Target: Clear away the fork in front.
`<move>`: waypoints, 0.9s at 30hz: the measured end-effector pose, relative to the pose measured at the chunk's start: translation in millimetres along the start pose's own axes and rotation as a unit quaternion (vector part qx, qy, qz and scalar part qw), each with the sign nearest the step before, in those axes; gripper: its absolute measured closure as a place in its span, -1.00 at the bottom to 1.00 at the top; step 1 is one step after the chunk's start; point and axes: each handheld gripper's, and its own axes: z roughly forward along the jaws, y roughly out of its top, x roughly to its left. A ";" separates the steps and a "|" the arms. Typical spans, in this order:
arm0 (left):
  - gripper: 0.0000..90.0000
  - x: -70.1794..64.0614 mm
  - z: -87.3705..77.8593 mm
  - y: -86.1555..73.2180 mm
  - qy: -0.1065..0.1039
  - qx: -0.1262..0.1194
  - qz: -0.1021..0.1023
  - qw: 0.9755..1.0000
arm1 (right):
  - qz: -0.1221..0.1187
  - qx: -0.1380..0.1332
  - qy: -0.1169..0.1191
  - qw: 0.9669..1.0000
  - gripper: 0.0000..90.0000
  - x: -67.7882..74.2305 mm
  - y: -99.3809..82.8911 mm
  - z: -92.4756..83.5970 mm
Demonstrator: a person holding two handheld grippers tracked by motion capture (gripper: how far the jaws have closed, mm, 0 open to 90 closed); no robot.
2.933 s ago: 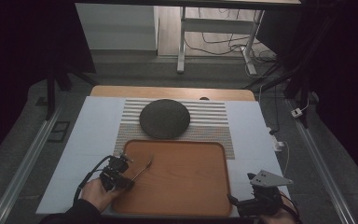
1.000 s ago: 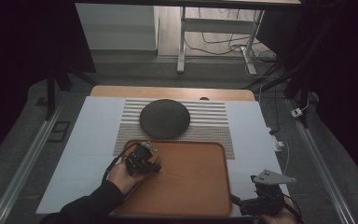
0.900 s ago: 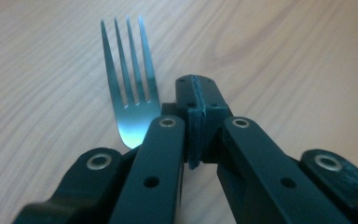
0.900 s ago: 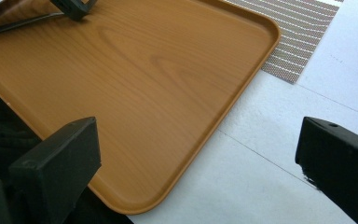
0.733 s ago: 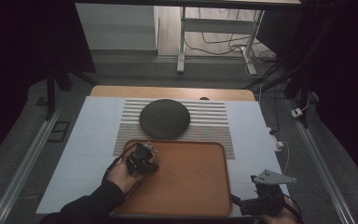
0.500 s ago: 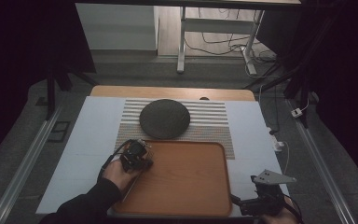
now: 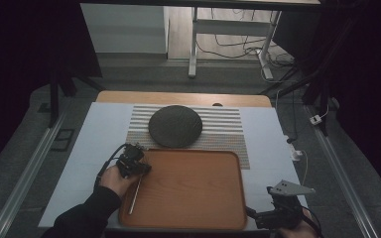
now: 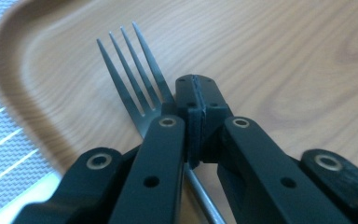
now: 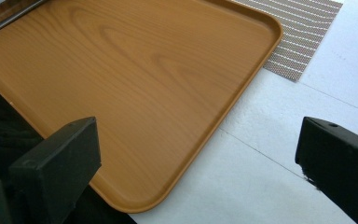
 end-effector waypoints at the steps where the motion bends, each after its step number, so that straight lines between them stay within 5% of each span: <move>1: 0.96 1.8 -0.6 -0.6 0.002 0.000 -0.003 1.000 | 0.000 0.000 0.000 1.000 -1.00 0.0 0.0 0.0; 7: 0.82 4.5 -5.3 -2.2 0.013 -0.003 -0.006 1.000 | -0.001 0.001 0.001 1.000 -1.00 -0.2 0.1 -0.1; 13: 0.21 -0.3 -29.0 -9.5 -0.008 -0.053 0.015 0.998 | 0.006 -0.002 0.001 1.000 -1.00 -1.0 -0.1 -1.2; 19: -0.38 -7.8 -56.3 -28.3 -0.049 -0.112 0.027 0.992 | 0.004 -0.002 0.000 1.000 -1.00 -0.4 0.1 -0.7; 27: -0.67 -14.9 -86.0 -63.5 -0.074 -0.163 0.017 0.984 | 0.007 -0.002 0.000 1.000 -1.00 -0.9 -0.1 -0.9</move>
